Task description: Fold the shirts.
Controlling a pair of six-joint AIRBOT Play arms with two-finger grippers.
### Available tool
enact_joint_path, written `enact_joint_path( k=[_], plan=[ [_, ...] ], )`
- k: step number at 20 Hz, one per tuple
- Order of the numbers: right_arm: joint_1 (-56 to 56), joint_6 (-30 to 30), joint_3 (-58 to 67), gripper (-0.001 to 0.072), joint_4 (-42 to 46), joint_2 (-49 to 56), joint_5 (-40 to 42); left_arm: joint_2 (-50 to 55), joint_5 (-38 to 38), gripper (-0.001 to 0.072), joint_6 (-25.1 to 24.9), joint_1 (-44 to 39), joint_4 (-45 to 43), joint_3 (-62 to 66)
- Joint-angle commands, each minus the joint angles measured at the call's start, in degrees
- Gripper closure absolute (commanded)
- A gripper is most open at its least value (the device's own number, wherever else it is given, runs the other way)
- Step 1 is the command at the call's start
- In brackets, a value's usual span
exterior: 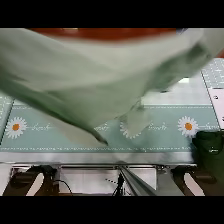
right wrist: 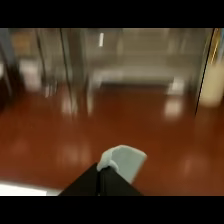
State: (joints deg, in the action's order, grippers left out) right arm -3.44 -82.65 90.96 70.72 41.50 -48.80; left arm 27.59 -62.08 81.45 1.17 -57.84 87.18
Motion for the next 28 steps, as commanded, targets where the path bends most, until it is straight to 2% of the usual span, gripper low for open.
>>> enact_joint_path(
  k=[1,6,8,10,14,17,20,23,25,28],
  plan=[
    [0.04,-7.02,0.00,0.0689,6.73,-10.91,5.84,-4.79,-2.10,0.0688,3.67,5.11,-6.86,8.61],
    [0.04,-9.40,0.04,0.0689,12.63,-17.94,1.81,-5.14,-12.85,0.0687,7.87,5.11,-5.33,12.35],
    [0.04,-9.42,0.22,0.0690,12.81,-18.38,2.64,-5.55,-14.12,0.0687,7.87,5.11,-1.49,12.33],
    [0.04,-9.40,0.66,0.0690,13.49,-17.53,4.46,-5.51,-14.10,0.0687,10.58,5.11,1.20,12.33],
    [0.04,-8.22,0.66,0.0690,15.37,-11.02,6.95,-5.38,-15.19,0.0687,13.99,5.14,0.92,8.22],
    [0.04,-6.12,0.63,0.0691,14.86,-0.76,5.73,-5.38,-16.35,0.0687,13.62,5.11,0.92,-2.69],
    [0.07,-3.82,0.63,0.0690,10.29,11.76,4.42,-4.52,-12.76,0.0687,9.84,5.14,0.90,-16.22],
    [0.09,-3.26,0.63,0.0690,7.32,24.00,4.17,-1.07,-2.29,0.0687,5.64,5.11,0.87,-28.50],
    [0.09,-3.28,0.63,0.0690,5.84,31.32,4.20,3.78,3.63,0.0687,2.91,5.11,0.87,-33.53],
    [0.09,-3.30,0.63,0.0689,2.19,40.37,4.26,14.43,7.72,0.0687,1.05,5.07,0.90,-35.80]
  ],
)
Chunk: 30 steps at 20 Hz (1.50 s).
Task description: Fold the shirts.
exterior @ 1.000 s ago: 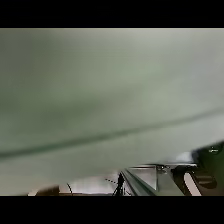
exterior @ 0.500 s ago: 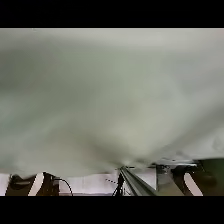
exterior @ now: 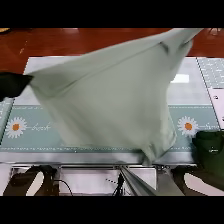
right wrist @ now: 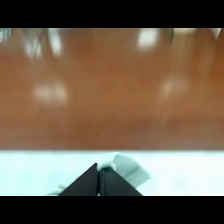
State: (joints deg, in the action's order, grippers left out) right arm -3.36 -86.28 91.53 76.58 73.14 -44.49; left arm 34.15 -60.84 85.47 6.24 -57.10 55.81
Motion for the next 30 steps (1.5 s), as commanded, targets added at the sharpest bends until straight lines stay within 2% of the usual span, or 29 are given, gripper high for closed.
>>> enact_joint_path(
  k=[1,3,6,9,10,12,13,14,16,17,19,20,21,23,25,28,30],
  plan=[
    [0.00,0.22,0.07,0.0689,-4.79,11.41,-0.04,12.13,7.34,0.0686,-3.19,-0.33,0.15,-4.44],
    [0.00,-0.15,0.07,0.0689,-5.99,15.76,-0.17,20.02,9.53,0.0686,-5.57,-0.26,0.09,-4.44],
    [-0.04,-1.36,0.07,0.0688,-5.35,20.20,-1.86,29.64,13.38,0.0686,-5.51,0.20,0.13,-4.39],
    [-0.04,-3.45,0.07,0.0685,-3.39,22.53,-6.80,35.87,13.05,0.0685,-5.29,0.15,0.20,-4.37],
    [-0.04,-3.39,0.07,0.0625,-2.75,22.69,-8.26,36.83,12.48,0.0685,-5.31,0.15,0.20,-4.37],
    [-0.04,-2.32,0.07,0.0375,-2.64,22.05,-11.13,37.20,12.20,0.0682,-5.31,0.26,0.17,-4.31],
    [-0.04,-0.85,0.07,0.0289,-2.51,21.07,-12.70,36.96,11.52,0.0652,-5.46,0.46,0.11,-3.67],
    [-0.04,1.70,0.07,0.0267,-2.38,19.37,-15.02,36.76,9.38,0.0549,-7.02,1.18,0.11,-2.10],
    [-0.04,5.33,0.07,0.0267,2.27,14.88,-21.05,36.76,1.92,0.0241,-11.93,4.07,-0.63,2.86],
    [-0.04,5.66,0.07,0.0268,7.26,12.57,-24.98,36.76,-2.29,0.0205,-12.48,5.90,-2.47,5.25],
    [-0.57,5.16,-0.11,0.0289,19.67,8.90,-33.77,36.74,-10.99,0.0205,-12.39,10.14,-5.86,7.89],
    [-1.90,4.85,-0.85,0.0308,20.20,7.43,-35.56,36.79,-14.99,0.0205,-12.41,12.46,-6.19,7.48],
    [-3.63,5.35,-2.12,0.0308,18.32,6.19,-37.64,36.79,-18.01,0.0206,-12.41,14.56,-6.16,6.29],
    [-8.98,7.78,-8.07,0.0205,9.03,3.98,-40.15,36.79,-22.03,0.0206,-12.92,18.27,-6.12,1.73],
    [-14.25,10.19,-16.15,0.0166,-0.26,2.27,-39.91,36.79,-22.84,0.0205,-13.05,20.85,-5.75,-4.07],
    [-19.87,14.01,-25.62,0.0166,-10.34,1.27,-37.97,36.79,-23.08,0.0205,-14.67,22.80,-6.01,-10.36],
    [-21.66,15.82,-29.53,0.0167,-13.25,1.27,-36.02,36.81,-23.23,0.0167,-15.89,23.19,-6.71,-12.76]
  ],
)
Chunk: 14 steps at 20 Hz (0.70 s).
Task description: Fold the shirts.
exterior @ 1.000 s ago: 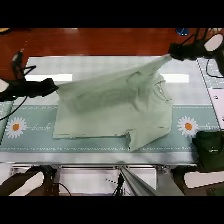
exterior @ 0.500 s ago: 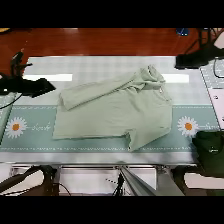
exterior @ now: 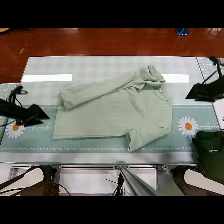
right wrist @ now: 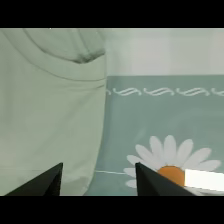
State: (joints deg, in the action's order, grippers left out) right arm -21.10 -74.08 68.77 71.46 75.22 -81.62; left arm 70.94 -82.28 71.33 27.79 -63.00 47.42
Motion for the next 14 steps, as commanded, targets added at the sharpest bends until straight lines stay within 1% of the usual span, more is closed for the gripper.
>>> enact_joint_path(
  k=[1,6,11,14],
  plan=[
    [-4.20,4.39,-8.13,0.0167,-8.79,-0.81,2.40,0.11,-1.75,0.0168,-1.95,1.60,-1.49,-5.25],
    [-4.20,6.99,-11.06,0.0170,-11.17,-0.81,6.47,3.19,-1.75,0.0168,-1.88,1.46,-3.02,-6.16],
    [-4.20,7.34,-11.06,0.0173,-13.00,-0.81,6.86,8.07,-1.62,0.0168,-1.88,0.96,0.02,-6.16],
    [-4.20,7.32,-11.04,0.0177,-14.86,-0.85,5.95,10.97,0.39,0.0168,-1.66,-2.34,1.14,-6.14]
  ],
)
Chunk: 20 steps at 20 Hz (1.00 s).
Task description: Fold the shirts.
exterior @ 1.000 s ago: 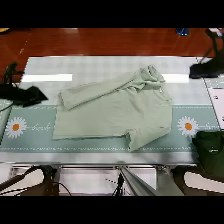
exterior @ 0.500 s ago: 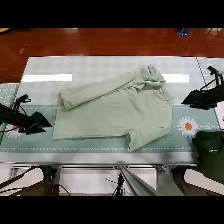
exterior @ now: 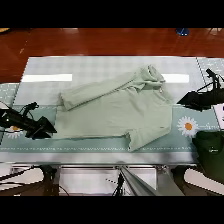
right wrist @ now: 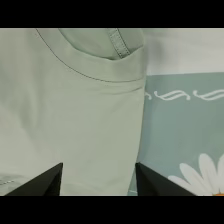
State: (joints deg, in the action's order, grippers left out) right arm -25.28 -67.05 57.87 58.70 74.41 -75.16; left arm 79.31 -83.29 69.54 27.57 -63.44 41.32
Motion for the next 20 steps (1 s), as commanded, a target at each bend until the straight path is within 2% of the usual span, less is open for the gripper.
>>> enact_joint_path(
  k=[1,3,4,7,8,12,17,20],
  plan=[
    [0.00,0.28,-0.13,0.0177,-2.73,-0.22,-0.81,3.56,2.29,0.0169,0.13,-3.72,2.71,-0.04],
    [-0.02,0.28,-0.13,0.0177,-3.04,-1.27,-0.87,5.33,4.68,0.0201,1.64,-6.86,4.63,-0.02],
    [-0.02,0.28,-0.13,0.0177,-2.97,-2.10,-0.85,5.92,6.38,0.0290,3.41,-8.13,4.55,0.00],
    [-0.02,0.28,-0.13,0.0177,-1.75,-5.31,-0.61,6.60,7.65,0.0657,4.48,-9.94,4.57,0.00],
    [-0.02,0.28,-0.13,0.0177,-0.63,-6.12,-0.50,6.58,7.08,0.0684,3.72,-9.92,4.55,0.00],
    [-1.60,-1.42,-2.51,0.0178,7.43,-6.54,-0.72,5.88,3.98,0.0685,1.29,-9.46,4.52,0.00],
    [-6.40,-1.44,-15.32,0.0169,5.20,-6.54,-1.05,2.54,3.69,0.0684,-1.46,-9.01,4.55,0.02],
    [-6.40,-0.35,-21.35,0.0173,-0.37,-6.54,0.00,1.55,3.67,0.0684,-1.90,-9.03,4.59,0.02]
  ],
)
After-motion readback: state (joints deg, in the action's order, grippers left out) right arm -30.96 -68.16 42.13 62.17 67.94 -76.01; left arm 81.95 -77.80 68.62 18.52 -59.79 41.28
